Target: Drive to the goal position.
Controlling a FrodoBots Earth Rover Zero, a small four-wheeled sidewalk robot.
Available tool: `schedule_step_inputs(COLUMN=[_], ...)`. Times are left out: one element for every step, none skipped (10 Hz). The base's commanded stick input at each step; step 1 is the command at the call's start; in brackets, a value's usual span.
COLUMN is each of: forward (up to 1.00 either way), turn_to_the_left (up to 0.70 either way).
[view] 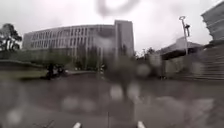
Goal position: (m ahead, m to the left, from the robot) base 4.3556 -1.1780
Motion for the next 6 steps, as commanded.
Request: schedule_step_inputs(forward=[0.69, 0.46, 0.10, 0.00, 0.00, 0.00], turn_to_the_left=[0.00, 0.00, 0.00, 0.00, 0.00, 0.00])
